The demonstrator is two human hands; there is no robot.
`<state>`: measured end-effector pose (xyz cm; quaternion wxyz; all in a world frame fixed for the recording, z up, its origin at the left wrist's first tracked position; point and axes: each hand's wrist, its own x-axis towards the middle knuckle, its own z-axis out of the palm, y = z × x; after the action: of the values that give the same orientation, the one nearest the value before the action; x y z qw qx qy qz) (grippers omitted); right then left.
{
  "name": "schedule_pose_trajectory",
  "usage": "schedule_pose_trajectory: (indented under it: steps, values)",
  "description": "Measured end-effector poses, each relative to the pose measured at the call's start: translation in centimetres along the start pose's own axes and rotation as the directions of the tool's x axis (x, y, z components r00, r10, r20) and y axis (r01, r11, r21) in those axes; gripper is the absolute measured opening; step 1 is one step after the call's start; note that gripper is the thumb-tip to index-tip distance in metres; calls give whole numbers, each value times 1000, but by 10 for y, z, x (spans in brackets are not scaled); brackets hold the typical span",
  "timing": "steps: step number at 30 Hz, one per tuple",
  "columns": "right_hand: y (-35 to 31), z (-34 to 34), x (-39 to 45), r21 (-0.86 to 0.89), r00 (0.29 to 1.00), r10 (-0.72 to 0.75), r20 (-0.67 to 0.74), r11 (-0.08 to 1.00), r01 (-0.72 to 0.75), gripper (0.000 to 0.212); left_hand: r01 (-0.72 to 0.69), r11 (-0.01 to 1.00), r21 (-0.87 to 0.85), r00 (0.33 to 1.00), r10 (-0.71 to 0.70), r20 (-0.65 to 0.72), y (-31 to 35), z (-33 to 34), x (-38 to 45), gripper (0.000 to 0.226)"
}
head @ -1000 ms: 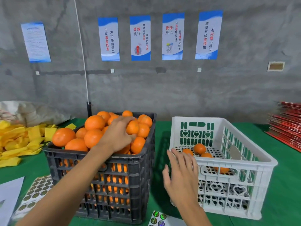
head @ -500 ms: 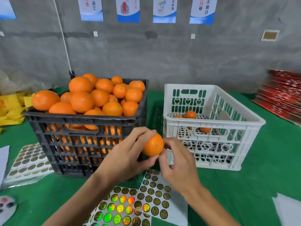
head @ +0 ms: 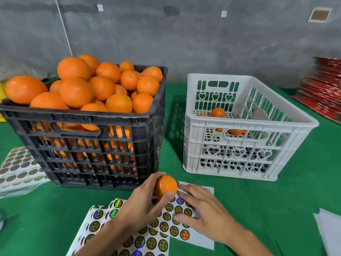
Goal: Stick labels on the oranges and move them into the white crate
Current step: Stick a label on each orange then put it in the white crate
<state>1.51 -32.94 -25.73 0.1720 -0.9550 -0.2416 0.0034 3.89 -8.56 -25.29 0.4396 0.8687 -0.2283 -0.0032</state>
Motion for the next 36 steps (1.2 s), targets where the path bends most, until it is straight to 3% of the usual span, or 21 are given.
schedule_pose_trajectory:
  steps: [4,10,15,19,21,25,28,32,36]
  values:
    - [1,2,1,-8,1000,-8,-24,1000,8,78,-7,1000,-21,1000,7,13,1,-1,-2,62]
    - [-1,3,5,124,984,16,-178,992,6,42,-27,1000,-9,998,27,64,-1,-2,-4,57]
    - [-7,3,3,47,959,-35,-282,998,50,24,-33,999,-12,998,33,56,1,-2,-4,56]
    - [-13,2,4,373,874,245,-420,924,-80,18,-29,999,17,998,28,58,1,-2,-4,57]
    - [-19,1,4,403,798,296,-526,912,-72,16,-35,999,28,998,34,60,2,-3,-4,57]
    - [-31,10,3,242,762,127,-635,969,40,16,-37,999,25,998,36,59,4,-3,-3,59]
    - [-30,15,4,220,751,66,-657,970,107,22,-39,999,-3,998,39,58,4,-3,-3,58]
    - [-28,12,1,170,799,-9,-601,976,139,33,-10,996,-93,999,13,36,0,-1,-2,51]
    - [-28,17,1,11,852,-91,-516,994,112,49,60,969,-239,998,-58,17,-3,1,2,44]
